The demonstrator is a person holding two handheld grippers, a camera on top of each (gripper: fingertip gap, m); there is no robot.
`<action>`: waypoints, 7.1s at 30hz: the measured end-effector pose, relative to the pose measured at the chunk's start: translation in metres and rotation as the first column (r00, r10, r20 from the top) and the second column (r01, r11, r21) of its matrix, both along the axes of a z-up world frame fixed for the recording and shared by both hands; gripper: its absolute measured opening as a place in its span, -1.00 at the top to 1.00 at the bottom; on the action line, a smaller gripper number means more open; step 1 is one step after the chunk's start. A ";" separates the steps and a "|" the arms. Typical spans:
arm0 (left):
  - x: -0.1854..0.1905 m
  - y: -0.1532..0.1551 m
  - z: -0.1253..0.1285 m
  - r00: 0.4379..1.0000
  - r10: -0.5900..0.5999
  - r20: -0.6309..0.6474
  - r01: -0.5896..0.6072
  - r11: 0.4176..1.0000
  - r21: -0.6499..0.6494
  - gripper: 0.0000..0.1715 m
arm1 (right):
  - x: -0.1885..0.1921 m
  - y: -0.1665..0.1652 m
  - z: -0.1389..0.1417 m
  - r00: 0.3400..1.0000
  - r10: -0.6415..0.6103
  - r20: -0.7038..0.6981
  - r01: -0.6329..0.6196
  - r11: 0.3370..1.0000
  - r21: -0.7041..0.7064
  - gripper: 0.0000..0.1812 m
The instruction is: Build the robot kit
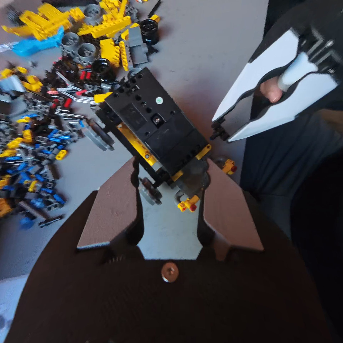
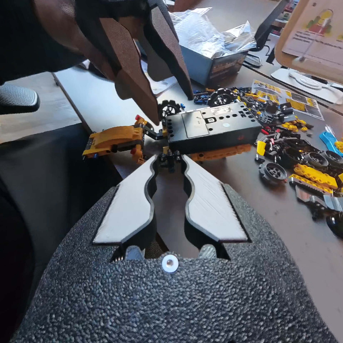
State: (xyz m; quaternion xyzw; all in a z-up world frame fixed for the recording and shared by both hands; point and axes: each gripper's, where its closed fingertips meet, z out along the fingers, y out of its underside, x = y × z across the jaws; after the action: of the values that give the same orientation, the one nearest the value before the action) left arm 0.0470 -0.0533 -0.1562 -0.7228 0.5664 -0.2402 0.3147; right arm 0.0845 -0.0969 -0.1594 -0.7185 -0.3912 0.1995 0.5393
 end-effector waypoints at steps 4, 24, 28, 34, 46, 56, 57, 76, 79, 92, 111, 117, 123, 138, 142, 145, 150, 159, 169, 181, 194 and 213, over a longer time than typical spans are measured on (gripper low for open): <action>0.004 0.005 -0.003 1.000 -0.011 -0.015 0.011 0.999 0.033 0.34 | 0.002 0.004 -0.004 0.999 -0.045 -0.003 0.044 0.999 -0.017 0.74; 0.002 0.012 -0.028 0.989 -0.046 -0.138 0.047 0.999 0.006 0.25 | 0.004 0.008 -0.011 0.997 -0.065 -0.041 0.063 0.997 -0.052 0.74; 0.007 0.013 -0.030 0.993 -0.074 -0.097 0.069 0.996 -0.047 0.37 | 0.005 0.010 -0.013 0.997 -0.065 -0.037 0.063 0.996 -0.059 0.74; 0.007 0.014 -0.030 0.998 -0.055 0.004 0.055 0.988 -0.147 0.40 | 0.011 0.014 -0.011 0.994 -0.097 -0.051 0.094 0.994 -0.061 0.74; -0.007 -0.017 -0.028 0.984 -0.072 0.165 0.119 0.950 -0.290 0.41 | -0.009 -0.007 0.010 0.996 0.028 -0.081 -0.032 0.998 -0.046 0.74; -0.004 -0.018 -0.029 0.983 -0.068 0.168 0.114 0.953 -0.280 0.41 | -0.002 -0.008 0.010 0.993 0.064 -0.094 -0.076 0.989 -0.129 0.74; -0.004 -0.019 -0.029 0.983 -0.068 0.168 0.114 0.953 -0.280 0.41 | -0.002 -0.008 0.011 0.992 0.070 -0.101 -0.083 0.988 -0.130 0.75; -0.002 -0.018 -0.029 0.984 -0.054 0.170 0.102 0.953 -0.286 0.41 | -0.007 -0.007 0.013 0.988 0.105 -0.111 -0.116 0.988 -0.100 0.75; -0.001 -0.018 -0.029 0.984 -0.054 0.169 0.102 0.953 -0.285 0.41 | -0.006 -0.008 0.010 0.989 0.107 -0.105 -0.118 0.986 -0.113 0.74; -0.002 -0.018 -0.029 0.984 -0.053 0.170 0.101 0.952 -0.288 0.41 | -0.009 -0.009 0.014 0.986 0.110 -0.122 -0.120 0.989 -0.081 0.75; -0.002 -0.017 -0.029 0.986 -0.033 0.165 0.078 0.958 -0.276 0.42 | -0.009 -0.008 0.011 0.975 0.052 -0.217 -0.060 0.998 -0.033 0.75; -0.001 -0.016 -0.029 0.988 -0.018 0.152 0.054 0.971 -0.234 0.42 | -0.009 -0.008 0.009 0.984 0.064 -0.167 -0.072 0.997 -0.039 0.75; 0.000 -0.016 -0.029 0.989 0.007 0.150 0.029 0.972 -0.234 0.42 | -0.011 -0.007 0.009 0.982 0.058 -0.181 -0.069 0.996 -0.052 0.75; -0.001 -0.014 -0.029 0.987 0.010 0.162 0.033 0.966 -0.258 0.41 | -0.012 -0.003 -0.001 0.993 0.091 -0.074 -0.096 0.993 -0.069 0.83; -0.001 -0.014 -0.029 0.987 0.006 0.164 0.038 0.963 -0.266 0.41 | -0.007 -0.002 -0.001 0.993 0.107 -0.058 -0.112 0.989 -0.092 0.76; -0.001 -0.014 -0.029 0.986 0.005 0.165 0.040 0.962 -0.270 0.41 | 0.001 -0.002 0.003 0.992 0.100 -0.083 -0.108 0.989 -0.099 0.75; -0.001 -0.015 -0.029 0.986 0.004 0.166 0.042 0.960 -0.275 0.41 | 0.002 -0.006 0.005 0.992 0.110 -0.067 -0.116 0.990 -0.084 0.82; -0.001 -0.013 -0.028 0.982 0.022 0.187 0.045 0.937 -0.346 0.42 | 0.000 -0.004 0.007 0.987 0.146 -0.063 -0.150 0.986 -0.077 0.94; -0.002 -0.009 -0.023 0.964 0.096 0.250 0.056 0.841 -0.539 0.42 | -0.005 0.013 0.021 0.983 0.182 0.030 -0.180 0.982 -0.056 0.87; -0.002 -0.011 -0.023 0.962 0.091 0.259 0.076 0.818 -0.570 0.43 | -0.004 0.013 0.020 0.963 0.271 -0.005 -0.270 0.958 -0.101 0.92; -0.002 -0.012 -0.023 0.961 0.088 0.262 0.085 0.807 -0.584 0.44 | -0.003 0.014 0.020 0.929 0.362 -0.072 -0.369 0.913 -0.175 0.92; -0.001 -0.012 -0.024 0.964 0.086 0.252 0.072 0.828 -0.556 0.44 | -0.002 0.011 0.014 0.930 0.361 -0.070 -0.368 0.912 -0.183 0.92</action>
State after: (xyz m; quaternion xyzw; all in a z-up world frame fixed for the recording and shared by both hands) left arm 0.0456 -0.0653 -0.1803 -0.7464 0.4206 -0.4894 0.1627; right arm 0.0824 -0.0863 -0.1454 -0.6782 -0.4879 0.3459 0.4270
